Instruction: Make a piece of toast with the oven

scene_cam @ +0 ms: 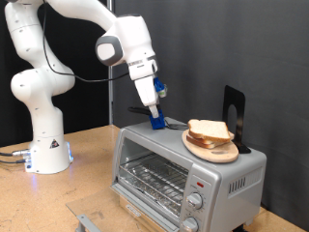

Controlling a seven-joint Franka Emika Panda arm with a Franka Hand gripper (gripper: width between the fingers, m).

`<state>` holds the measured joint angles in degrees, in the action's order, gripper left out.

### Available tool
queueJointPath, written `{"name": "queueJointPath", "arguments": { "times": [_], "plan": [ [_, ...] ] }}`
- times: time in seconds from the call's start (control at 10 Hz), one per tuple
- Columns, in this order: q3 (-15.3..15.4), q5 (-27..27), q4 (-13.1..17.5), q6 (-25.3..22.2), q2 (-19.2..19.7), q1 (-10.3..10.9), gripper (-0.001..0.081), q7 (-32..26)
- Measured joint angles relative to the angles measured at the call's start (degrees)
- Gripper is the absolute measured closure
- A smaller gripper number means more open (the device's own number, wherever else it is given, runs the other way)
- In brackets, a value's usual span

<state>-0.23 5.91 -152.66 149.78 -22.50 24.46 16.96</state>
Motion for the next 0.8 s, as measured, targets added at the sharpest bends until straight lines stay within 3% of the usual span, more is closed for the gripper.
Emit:
{"name": "queueJointPath", "arguments": {
  "times": [0.8],
  "plan": [
    [1.0,1.6,-2.2,4.4,2.3,0.5,0.0003,0.8]
  ]
}}
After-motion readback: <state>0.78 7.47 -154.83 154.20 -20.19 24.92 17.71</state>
